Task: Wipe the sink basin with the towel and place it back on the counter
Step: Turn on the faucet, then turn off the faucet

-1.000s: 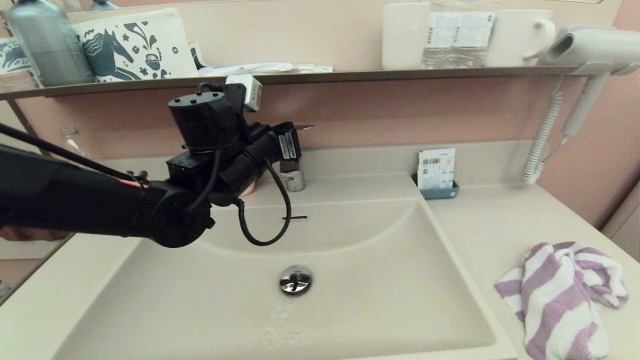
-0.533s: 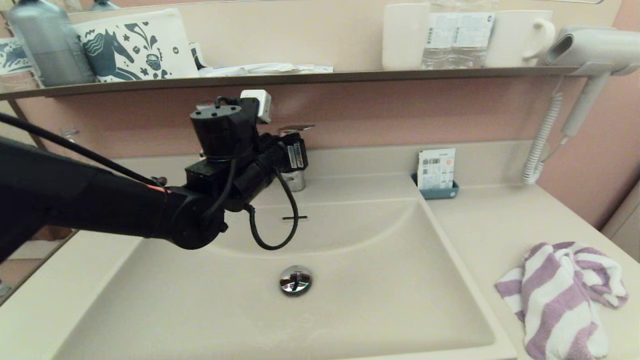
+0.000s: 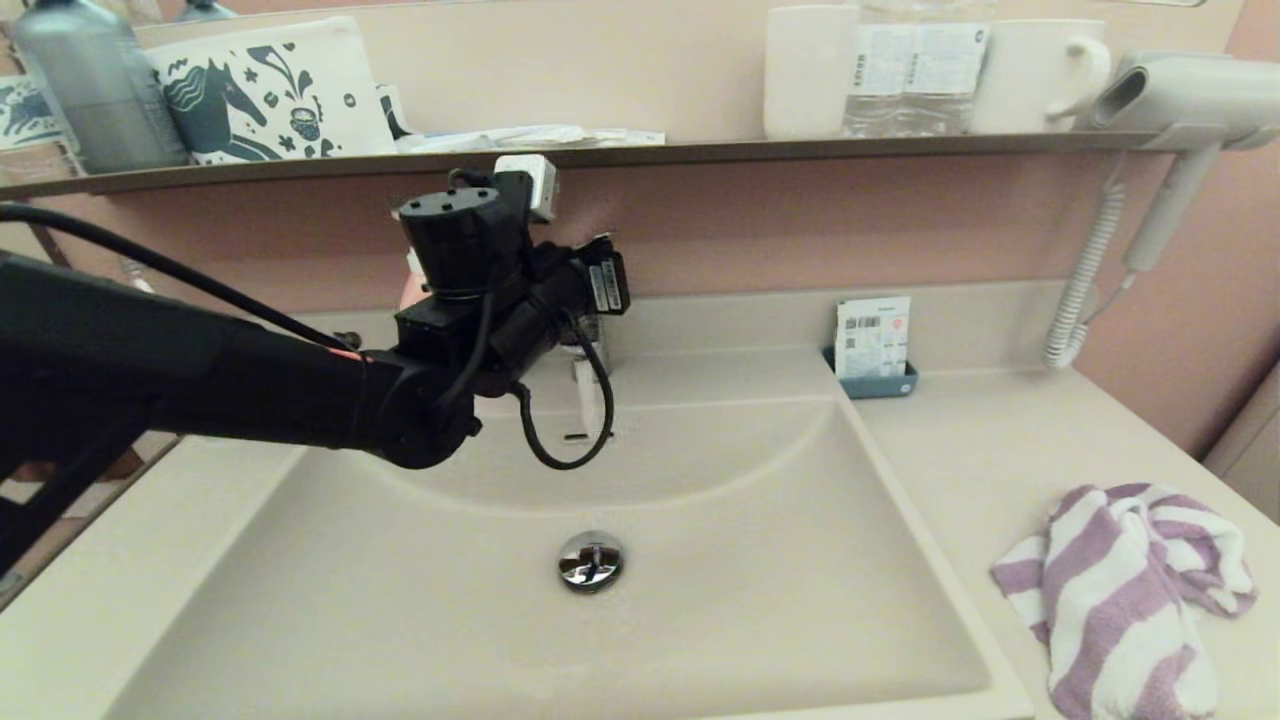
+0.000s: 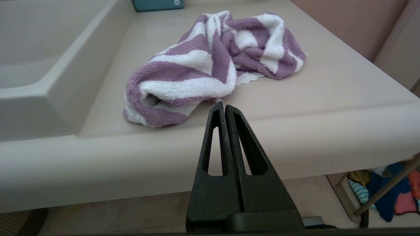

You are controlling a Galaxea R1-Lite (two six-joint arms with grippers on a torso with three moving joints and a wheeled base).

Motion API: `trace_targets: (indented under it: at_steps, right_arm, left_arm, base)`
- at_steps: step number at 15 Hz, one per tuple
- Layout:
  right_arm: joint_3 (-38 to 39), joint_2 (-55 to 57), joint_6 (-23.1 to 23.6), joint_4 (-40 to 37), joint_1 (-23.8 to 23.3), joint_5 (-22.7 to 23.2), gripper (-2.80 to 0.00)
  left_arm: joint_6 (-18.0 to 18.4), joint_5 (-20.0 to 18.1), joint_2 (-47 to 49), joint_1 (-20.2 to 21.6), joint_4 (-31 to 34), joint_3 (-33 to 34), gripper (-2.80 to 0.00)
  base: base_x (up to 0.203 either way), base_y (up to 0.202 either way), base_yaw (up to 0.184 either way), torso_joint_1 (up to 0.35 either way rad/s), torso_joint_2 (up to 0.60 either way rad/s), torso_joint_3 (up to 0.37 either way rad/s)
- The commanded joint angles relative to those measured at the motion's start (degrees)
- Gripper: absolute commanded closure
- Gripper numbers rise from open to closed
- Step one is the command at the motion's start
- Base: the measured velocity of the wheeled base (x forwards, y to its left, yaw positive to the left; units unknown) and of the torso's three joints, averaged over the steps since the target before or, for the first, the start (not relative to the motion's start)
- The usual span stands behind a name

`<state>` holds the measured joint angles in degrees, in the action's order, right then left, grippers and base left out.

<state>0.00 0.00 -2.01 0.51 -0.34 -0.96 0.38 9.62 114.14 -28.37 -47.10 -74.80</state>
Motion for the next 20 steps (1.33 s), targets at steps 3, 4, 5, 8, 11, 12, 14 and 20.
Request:
trace_targets:
  at_steps: [3,4,5,8,11,12,14,20]
  right_arm:
    - [0.0,0.0,0.0,0.0,0.0,0.0,0.0]
    - [0.0,0.0,0.0,0.0,0.0,0.0,0.0]
    - [0.0,0.0,0.0,0.0,0.0,0.0,0.0]
    - [0.0,0.0,0.0,0.0,0.0,0.0,0.0]
    - [0.0,0.0,0.0,0.0,0.0,0.0,0.0]
    - [0.0,0.0,0.0,0.0,0.0,0.0,0.0]
    - [0.0,0.0,0.0,0.0,0.0,0.0,0.0]
    - [0.0,0.0,0.0,0.0,0.0,0.0,0.0]
  left_arm:
    - [0.0,0.1,0.1,0.8,-0.3,-0.6,0.0]
    - [0.0,0.1,-0.1,0.8,-0.3,-0.1,0.0]
    - [0.0,0.2,-0.4,0.8,-0.4,1.3,0.0]
    - [-0.1,0.2,-1.3,0.7,-3.1,10.0,0.0]
    - [0.1,0.2,-1.9,2.8,-8.5,13.6,0.0]
    - [0.5,-0.1,-2.4,3.9,-8.5,13.4,0.0]
    - [1.7,-1.4,-3.6,5.6,-8.4,12.9,0.0]
    - [1.7,-3.4,-7.7,6.7,0.1,8.1,0.0]
  base:
    - [0.0,0.0,0.0,0.0,0.0,0.0]
    - [0.0,0.0,0.0,0.0,0.0,0.0]
    - [0.0,0.0,0.0,0.0,0.0,0.0]
    - [0.0,0.0,0.0,0.0,0.0,0.0]
    - [0.0,0.0,0.0,0.0,0.0,0.0]
    - [0.0,0.0,0.0,0.0,0.0,0.0]
    - [0.0,0.0,0.0,0.0,0.0,0.0]
    - [0.0,0.0,0.0,0.0,0.0,0.0]
